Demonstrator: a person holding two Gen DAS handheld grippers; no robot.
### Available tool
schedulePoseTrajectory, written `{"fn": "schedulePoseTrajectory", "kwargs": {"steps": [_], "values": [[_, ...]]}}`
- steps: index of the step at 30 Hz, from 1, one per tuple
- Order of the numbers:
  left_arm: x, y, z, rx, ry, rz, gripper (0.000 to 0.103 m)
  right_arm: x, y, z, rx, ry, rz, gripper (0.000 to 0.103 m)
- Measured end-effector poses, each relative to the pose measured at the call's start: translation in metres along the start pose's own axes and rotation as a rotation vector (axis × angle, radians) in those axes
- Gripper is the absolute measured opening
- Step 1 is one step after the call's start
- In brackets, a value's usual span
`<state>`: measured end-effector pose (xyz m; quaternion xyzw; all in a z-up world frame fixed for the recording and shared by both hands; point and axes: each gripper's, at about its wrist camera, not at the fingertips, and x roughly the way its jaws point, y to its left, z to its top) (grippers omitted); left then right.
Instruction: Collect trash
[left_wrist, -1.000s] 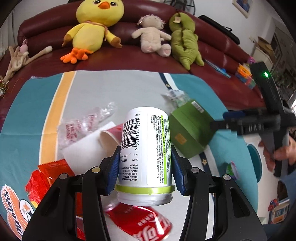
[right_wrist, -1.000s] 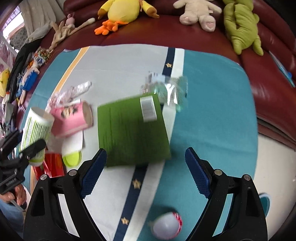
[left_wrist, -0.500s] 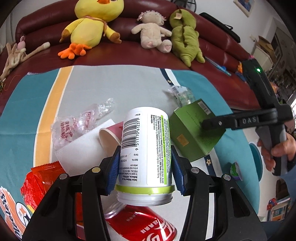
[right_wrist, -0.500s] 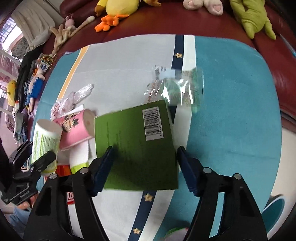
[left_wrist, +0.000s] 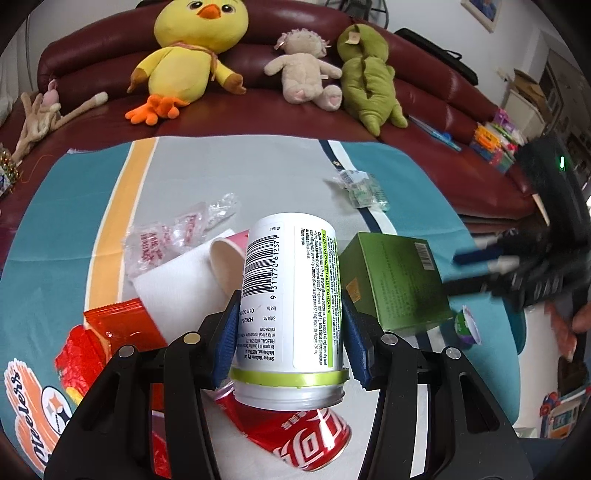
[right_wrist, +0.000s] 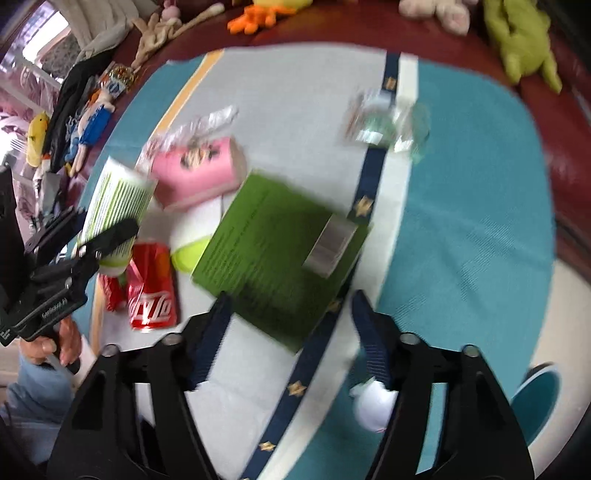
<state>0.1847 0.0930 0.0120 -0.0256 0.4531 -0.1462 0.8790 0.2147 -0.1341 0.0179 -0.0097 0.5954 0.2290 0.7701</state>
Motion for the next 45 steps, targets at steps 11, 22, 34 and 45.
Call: {"fn": "schedulePoseTrajectory", "kwargs": {"steps": [11,22,34,45], "values": [[0.000,0.000,0.000,-0.003,0.030,0.031,0.051,0.054,-0.007,0.058,-0.160,0.113,0.049,0.070],[-0.010,-0.002,-0.018,-0.014,0.032,0.023,0.051,0.038,0.014,0.005,-0.124,0.188,0.239,0.072],[-0.054,0.004,-0.054,-0.039,-0.001,0.070,0.051,0.024,0.081,-0.070,-0.115,0.108,0.259,0.018],[-0.062,-0.055,-0.058,0.043,-0.001,0.037,0.051,-0.030,0.065,-0.103,-0.014,-0.045,0.207,0.002]]}}
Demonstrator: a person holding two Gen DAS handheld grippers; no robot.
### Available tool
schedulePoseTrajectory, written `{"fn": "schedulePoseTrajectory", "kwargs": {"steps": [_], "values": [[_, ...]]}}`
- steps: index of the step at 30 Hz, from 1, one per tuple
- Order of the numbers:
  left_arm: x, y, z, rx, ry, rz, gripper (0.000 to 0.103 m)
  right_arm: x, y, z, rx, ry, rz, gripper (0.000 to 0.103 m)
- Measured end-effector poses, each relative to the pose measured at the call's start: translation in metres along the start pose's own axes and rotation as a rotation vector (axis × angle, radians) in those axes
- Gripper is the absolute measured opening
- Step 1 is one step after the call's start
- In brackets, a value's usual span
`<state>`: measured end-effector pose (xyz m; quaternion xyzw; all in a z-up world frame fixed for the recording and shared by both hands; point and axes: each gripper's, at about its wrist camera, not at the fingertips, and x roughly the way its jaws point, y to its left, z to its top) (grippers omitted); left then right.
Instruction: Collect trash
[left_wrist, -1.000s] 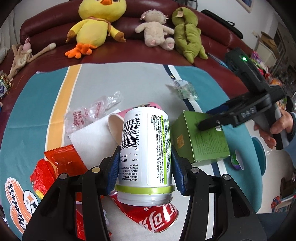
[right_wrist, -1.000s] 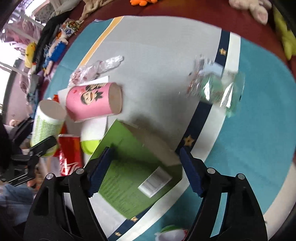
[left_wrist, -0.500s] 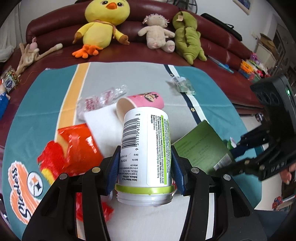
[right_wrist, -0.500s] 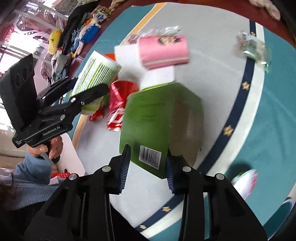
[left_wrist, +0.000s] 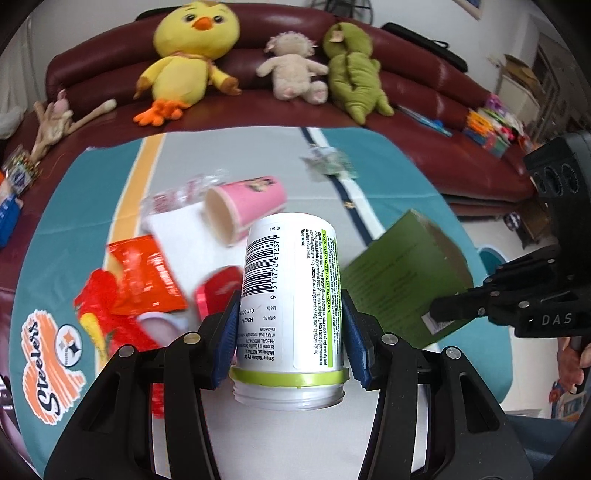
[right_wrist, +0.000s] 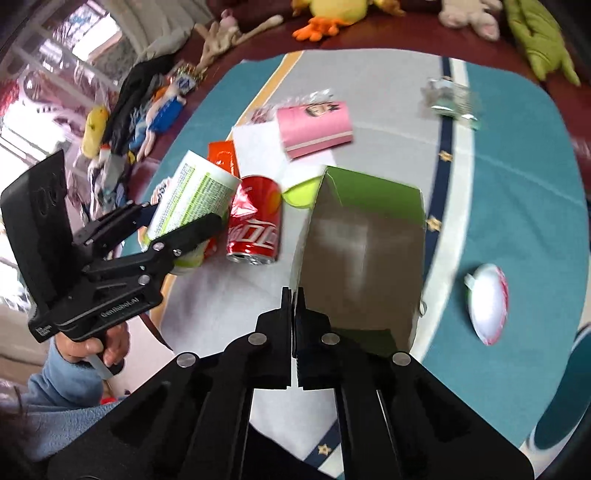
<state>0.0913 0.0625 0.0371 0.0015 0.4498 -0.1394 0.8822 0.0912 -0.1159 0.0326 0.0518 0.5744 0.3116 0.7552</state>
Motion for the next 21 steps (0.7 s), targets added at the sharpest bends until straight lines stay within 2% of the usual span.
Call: {"fn": "schedulePoseTrajectory", "kwargs": {"steps": [7,10,14,16,18,21], "values": [[0.013,-0.079,0.013,0.120,0.015,-0.065,0.051,-0.070,-0.056,-0.037,0.104,-0.152,-0.004,0.001],[0.024,-0.107,0.019,0.153,0.035,-0.089,0.051,-0.078,-0.078,-0.049,0.142,-0.166,-0.012,0.002],[0.029,-0.115,0.018,0.159,0.040,-0.076,0.051,-0.066,-0.099,-0.057,0.188,-0.158,0.022,0.006],[0.027,-0.109,0.017,0.143,0.038,-0.068,0.051,-0.062,-0.097,-0.056,0.170,-0.142,0.036,0.015],[0.025,-0.102,0.016,0.129,0.037,-0.054,0.051,-0.058,-0.095,-0.054,0.150,-0.139,0.032,0.053],[0.019,-0.084,0.013,0.098,0.034,-0.040,0.051,-0.049,-0.083,-0.053,0.115,-0.129,0.029,0.055]]}}
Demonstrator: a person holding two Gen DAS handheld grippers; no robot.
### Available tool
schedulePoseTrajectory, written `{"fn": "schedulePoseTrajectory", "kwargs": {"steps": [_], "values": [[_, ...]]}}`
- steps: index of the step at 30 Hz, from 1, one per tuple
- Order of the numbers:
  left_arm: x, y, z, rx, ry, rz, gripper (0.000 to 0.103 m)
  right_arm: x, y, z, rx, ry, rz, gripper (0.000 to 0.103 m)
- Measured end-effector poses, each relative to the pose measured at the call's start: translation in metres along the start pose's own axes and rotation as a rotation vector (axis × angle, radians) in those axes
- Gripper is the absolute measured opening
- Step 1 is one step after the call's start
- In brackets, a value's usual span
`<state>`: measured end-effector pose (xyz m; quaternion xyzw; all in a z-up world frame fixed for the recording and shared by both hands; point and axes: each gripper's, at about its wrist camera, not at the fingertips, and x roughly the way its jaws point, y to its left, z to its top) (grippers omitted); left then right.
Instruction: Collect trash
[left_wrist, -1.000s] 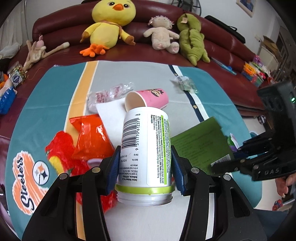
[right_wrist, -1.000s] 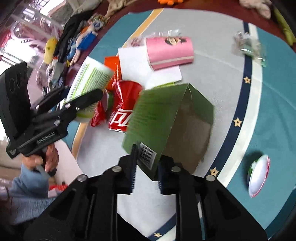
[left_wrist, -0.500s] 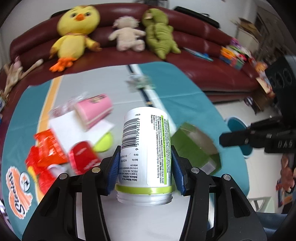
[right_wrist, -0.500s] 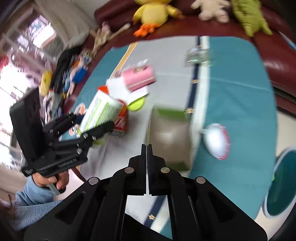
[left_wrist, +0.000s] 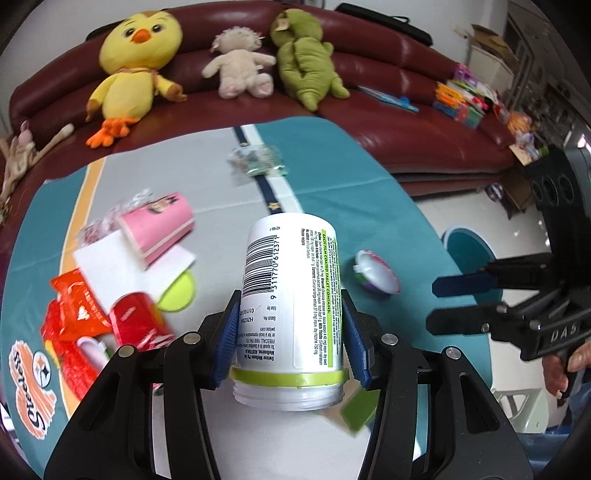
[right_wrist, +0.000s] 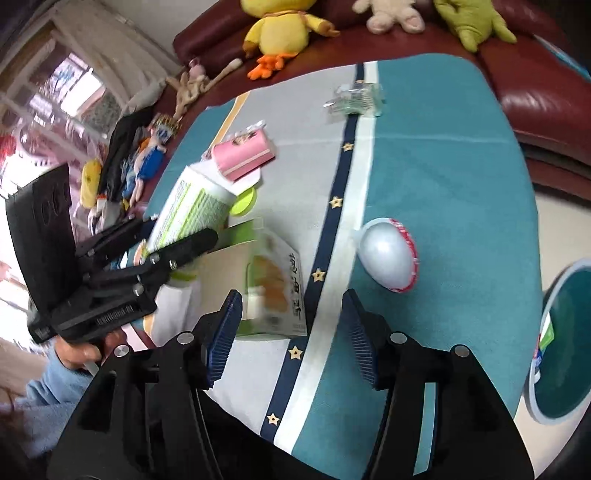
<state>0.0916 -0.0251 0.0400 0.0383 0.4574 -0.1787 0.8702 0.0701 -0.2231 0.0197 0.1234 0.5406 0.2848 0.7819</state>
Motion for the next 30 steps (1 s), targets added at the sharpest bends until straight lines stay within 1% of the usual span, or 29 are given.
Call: {"fn": "schedulePoseTrajectory", "kwargs": {"steps": [2,5,7,8,9,12,17,20,23,24,25,26,30], "values": [[-0.005,0.012,-0.003,-0.013,-0.006,0.009,0.051,0.006,0.007,-0.001,-0.005,0.012,0.009,0.055],[-0.015,0.029,-0.009,-0.041,-0.028,0.010,0.051,0.019,0.020,0.000,-0.024,0.039,-0.002,0.056],[-0.022,0.041,-0.013,-0.065,-0.046,0.006,0.051,0.025,0.032,-0.002,-0.050,0.050,-0.029,0.064],[-0.025,0.047,-0.015,-0.074,-0.053,0.006,0.051,0.028,0.039,-0.003,-0.068,0.055,-0.045,0.070],[-0.027,0.052,-0.017,-0.081,-0.057,0.008,0.051,0.030,0.046,-0.004,-0.081,0.060,-0.061,0.073],[-0.029,0.069,-0.025,-0.097,-0.059,0.012,0.051,0.039,0.060,-0.006,-0.100,0.079,-0.097,0.076],[-0.029,0.091,-0.039,-0.133,-0.057,-0.006,0.051,0.059,0.085,-0.007,-0.135,0.125,-0.157,0.082],[-0.027,0.096,-0.046,-0.141,-0.054,-0.017,0.051,0.076,0.091,-0.007,-0.153,0.156,-0.198,0.082],[-0.025,0.100,-0.050,-0.145,-0.048,-0.021,0.051,0.090,0.089,-0.008,-0.157,0.170,-0.236,0.082],[-0.024,0.100,-0.051,-0.143,-0.047,-0.022,0.051,0.094,0.085,-0.008,-0.147,0.172,-0.240,0.080],[-0.023,0.100,-0.051,-0.140,-0.045,-0.020,0.051,0.096,0.082,-0.009,-0.137,0.177,-0.239,0.074],[-0.023,0.099,-0.051,-0.138,-0.044,-0.019,0.051,0.099,0.077,-0.010,-0.123,0.183,-0.236,0.065],[-0.021,0.095,-0.047,-0.132,-0.037,-0.021,0.051,0.090,0.065,-0.010,-0.069,0.165,-0.184,0.058]]}}
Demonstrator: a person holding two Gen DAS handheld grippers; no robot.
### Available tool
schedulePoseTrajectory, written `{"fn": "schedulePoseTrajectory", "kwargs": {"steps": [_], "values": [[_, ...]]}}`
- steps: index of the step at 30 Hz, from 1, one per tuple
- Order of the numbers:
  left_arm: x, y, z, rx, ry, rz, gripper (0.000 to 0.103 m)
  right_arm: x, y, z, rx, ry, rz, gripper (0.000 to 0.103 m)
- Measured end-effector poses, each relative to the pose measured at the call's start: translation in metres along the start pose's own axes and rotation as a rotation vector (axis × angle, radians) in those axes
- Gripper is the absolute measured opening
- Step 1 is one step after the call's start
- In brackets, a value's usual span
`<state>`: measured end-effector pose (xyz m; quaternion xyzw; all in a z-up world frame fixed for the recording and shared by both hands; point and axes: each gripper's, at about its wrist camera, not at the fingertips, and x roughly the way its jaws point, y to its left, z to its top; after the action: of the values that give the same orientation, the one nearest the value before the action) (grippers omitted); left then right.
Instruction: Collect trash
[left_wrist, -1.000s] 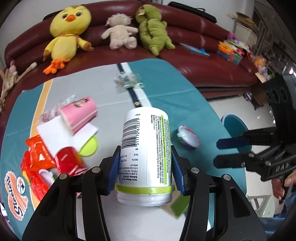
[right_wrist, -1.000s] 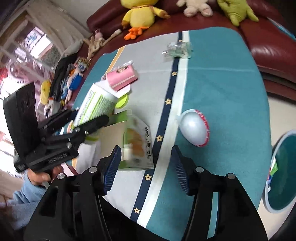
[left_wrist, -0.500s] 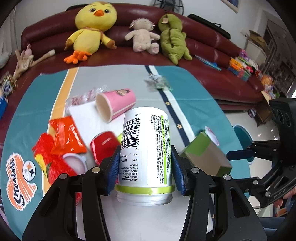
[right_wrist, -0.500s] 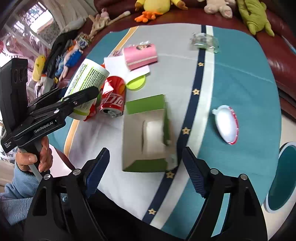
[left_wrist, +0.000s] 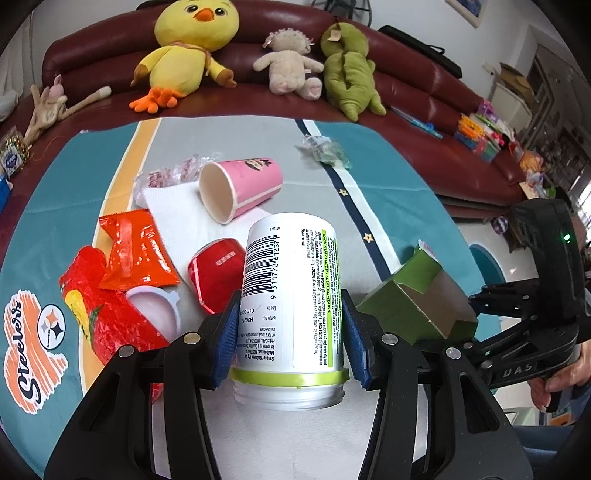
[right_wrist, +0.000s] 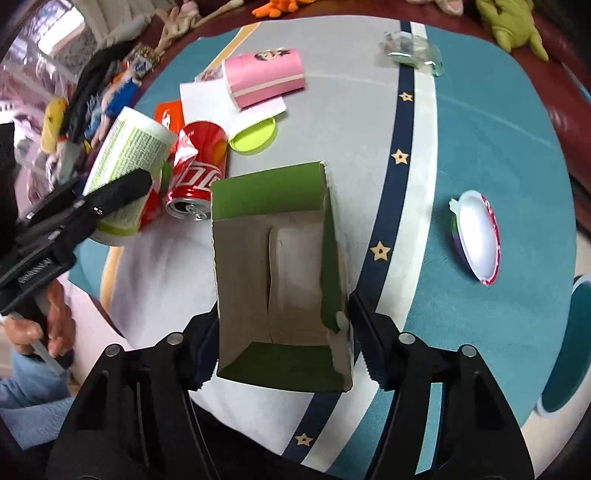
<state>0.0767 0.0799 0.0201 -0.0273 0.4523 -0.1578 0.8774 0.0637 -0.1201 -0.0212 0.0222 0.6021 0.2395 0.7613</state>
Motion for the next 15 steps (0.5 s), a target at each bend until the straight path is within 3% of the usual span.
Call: {"fn": "schedulePoseTrajectory", "kwargs": {"steps": [6,10,15], "values": [[0.006,-0.030,0.009,0.054,0.008,-0.010,0.051,-0.026,-0.015,-0.006,0.047,-0.057,0.060,0.055],[0.016,-0.062,0.018,0.113,0.025,-0.015,0.051,-0.064,-0.040,-0.014,0.082,-0.149,0.077,0.055],[0.039,-0.123,0.030,0.212,0.058,-0.055,0.051,-0.119,-0.107,-0.033,0.184,-0.267,0.033,0.055]]}}
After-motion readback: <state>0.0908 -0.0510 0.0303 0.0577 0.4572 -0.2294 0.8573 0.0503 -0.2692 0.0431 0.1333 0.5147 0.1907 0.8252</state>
